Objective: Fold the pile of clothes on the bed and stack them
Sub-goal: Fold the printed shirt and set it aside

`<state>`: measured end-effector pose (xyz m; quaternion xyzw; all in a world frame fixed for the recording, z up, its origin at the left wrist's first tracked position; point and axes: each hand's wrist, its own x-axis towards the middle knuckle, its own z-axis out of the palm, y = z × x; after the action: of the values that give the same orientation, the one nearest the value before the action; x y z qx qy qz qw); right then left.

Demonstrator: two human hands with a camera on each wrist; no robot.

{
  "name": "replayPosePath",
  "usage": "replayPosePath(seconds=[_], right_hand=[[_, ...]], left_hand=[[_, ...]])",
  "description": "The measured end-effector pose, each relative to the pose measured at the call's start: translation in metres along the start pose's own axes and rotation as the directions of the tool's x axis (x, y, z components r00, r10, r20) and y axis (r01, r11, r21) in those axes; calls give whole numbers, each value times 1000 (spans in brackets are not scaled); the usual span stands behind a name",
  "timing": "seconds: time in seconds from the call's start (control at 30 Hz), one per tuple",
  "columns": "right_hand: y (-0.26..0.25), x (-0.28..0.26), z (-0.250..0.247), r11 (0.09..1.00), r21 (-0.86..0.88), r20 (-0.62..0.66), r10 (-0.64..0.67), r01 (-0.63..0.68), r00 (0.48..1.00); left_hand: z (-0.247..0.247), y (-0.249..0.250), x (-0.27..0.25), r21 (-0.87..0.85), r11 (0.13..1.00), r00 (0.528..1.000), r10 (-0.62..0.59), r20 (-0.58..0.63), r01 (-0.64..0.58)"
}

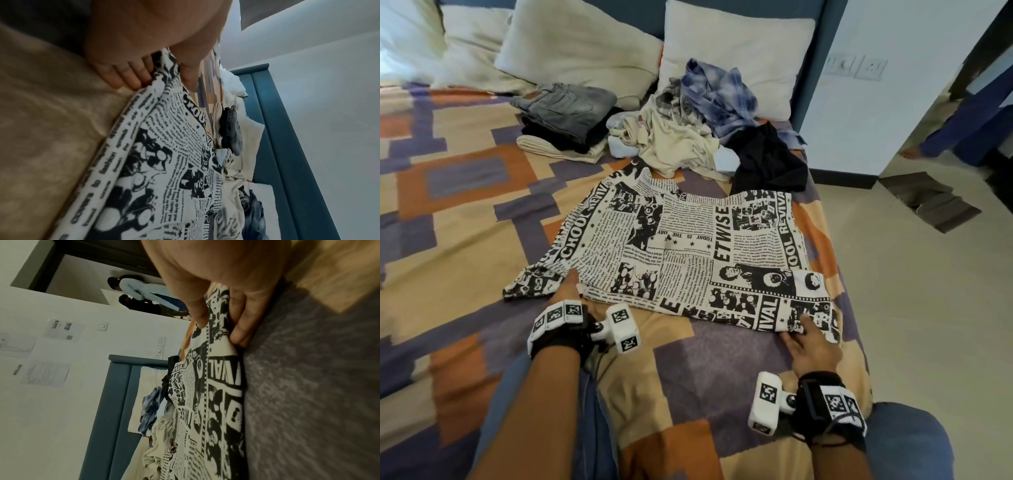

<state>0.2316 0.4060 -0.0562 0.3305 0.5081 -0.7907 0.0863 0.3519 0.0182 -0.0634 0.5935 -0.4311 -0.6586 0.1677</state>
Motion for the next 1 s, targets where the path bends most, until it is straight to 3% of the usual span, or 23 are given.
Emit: replayPosePath(seconds=[0.03,0.1,0.13,0.23,0.33,0.47,0.53,0.6,0.67,0.73,0.8,0.87,0.9,0.93,0.97,1.0], right_hand=[[-1,0,2,1000,2,-18,12,-12,1000],[-2,5,6,999,23,-49,33,-32,998],[-4,8,7,998,29,-46,49,-48,998],[-13,11,1,999,15,-13,38,-38,999],[-24,14,-11,999,-10,-4,-52,52,999],[-29,19,-26,998,-43,-58,-42,39,997],[-25,23,-32,996,-76,-128,-64,55,990],[-21,28,-31,956,-254,-266,-214,146,940],[-22,19,-21,830,-508,-335,-437,231,835],[-24,5,-7,650,-678,-229,-630,343,742],[-19,-12,11,474,-748,27,-677,464,735],[-5,-27,32,417,-719,325,-505,556,800],[5,-34,42,403,-698,467,-369,591,803],[17,-42,55,363,-672,595,-254,645,762],[28,-48,68,310,-625,698,-189,717,690],[40,-54,85,252,-566,776,-158,785,611]], left_hand=[[3,7,-1,-3,1000,1000,-12,19,12],[5,15,3,1,1000,996,1,-93,-1],[9,18,-10,105,991,991,97,-95,-87],[7,26,-26,241,954,969,211,-126,-176],[-2,17,-30,300,944,971,190,-147,-140],[-6,8,-38,119,993,956,40,-292,-6],[-17,6,-36,206,979,955,65,-290,-5],[-19,14,-39,260,965,981,73,-178,-25],[-29,16,-29,253,967,994,41,-103,-14],[-36,21,-29,280,959,997,46,-59,-28],[-48,30,-31,207,978,999,37,-17,-32],[-56,34,-32,235,971,998,43,37,-51],[-61,35,-29,106,994,997,-22,72,14],[-68,37,-28,83,996,997,29,70,-35],[-71,35,-21,-16,1000,996,19,88,-18],[-76,35,-15,-3,1000,998,11,58,-11]])
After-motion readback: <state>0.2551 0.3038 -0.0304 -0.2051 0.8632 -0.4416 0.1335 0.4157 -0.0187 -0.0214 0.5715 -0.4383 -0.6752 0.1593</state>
